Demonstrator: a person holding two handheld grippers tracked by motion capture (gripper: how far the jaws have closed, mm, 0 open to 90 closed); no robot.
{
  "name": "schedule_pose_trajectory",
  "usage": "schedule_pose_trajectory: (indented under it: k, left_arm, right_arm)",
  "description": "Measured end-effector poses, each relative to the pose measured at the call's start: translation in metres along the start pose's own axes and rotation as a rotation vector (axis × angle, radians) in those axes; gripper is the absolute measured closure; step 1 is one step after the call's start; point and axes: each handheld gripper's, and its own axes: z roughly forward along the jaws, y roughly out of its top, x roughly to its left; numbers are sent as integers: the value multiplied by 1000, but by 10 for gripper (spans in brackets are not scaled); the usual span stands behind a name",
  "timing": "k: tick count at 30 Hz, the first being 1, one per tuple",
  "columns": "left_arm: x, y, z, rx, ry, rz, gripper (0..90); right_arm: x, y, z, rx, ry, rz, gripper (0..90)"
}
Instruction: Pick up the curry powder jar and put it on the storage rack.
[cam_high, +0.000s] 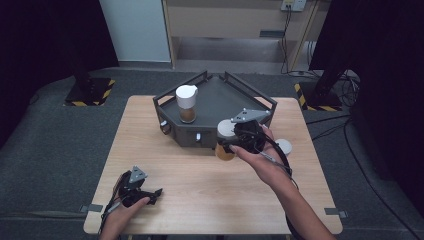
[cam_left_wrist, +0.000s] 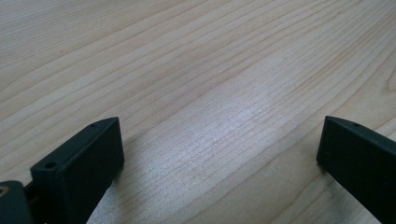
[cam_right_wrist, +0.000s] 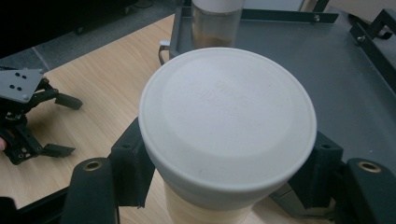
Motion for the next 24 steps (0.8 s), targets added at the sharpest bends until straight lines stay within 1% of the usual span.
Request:
schedule_pose_trajectory:
  k: [6,14,20,24]
  left_arm:
    - [0,0,0,0,1,0,0]
    - [0,0,0,0,1,-1,0]
    - [0,0,0,0,1,-2,0]
    - [0,0,0,0,1,-2,0]
  right_arm:
    - [-2,6,-2,5,-4,3,339]
    - [-3,18,-4,12,-15,-11,339]
    - [-5,25,-4,10,-20,-7,339]
    - [-5,31,-3,11,-23,-14,339]
